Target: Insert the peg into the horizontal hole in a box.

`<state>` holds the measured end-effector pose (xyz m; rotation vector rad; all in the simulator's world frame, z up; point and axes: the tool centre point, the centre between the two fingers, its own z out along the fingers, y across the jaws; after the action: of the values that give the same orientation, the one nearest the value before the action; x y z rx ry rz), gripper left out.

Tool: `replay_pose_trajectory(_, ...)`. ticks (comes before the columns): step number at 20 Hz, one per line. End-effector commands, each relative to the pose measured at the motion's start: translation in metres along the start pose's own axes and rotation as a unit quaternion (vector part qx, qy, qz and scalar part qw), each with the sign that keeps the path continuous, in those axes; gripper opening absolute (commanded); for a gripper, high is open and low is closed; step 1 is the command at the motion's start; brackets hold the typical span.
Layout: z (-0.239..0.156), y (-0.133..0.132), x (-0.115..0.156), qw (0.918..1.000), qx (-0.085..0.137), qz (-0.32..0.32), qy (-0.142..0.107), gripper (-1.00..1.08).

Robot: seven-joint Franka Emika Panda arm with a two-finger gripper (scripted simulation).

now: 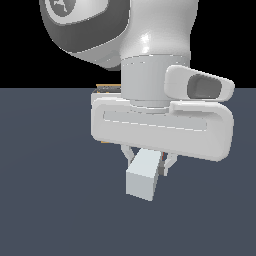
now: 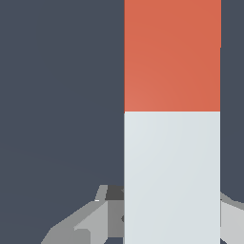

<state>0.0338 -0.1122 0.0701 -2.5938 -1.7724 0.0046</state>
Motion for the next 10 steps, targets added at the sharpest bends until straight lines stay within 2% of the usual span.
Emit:
replay_pose_trajectory(1,-0.011,-0.002,0.021,0.9987,-0.002,-0.051,0.0,-1.0)
replay_pose_trajectory(10,-0.031,-0.017,0.066,0.9866,-0.001,-0.163,0.001,-1.0)
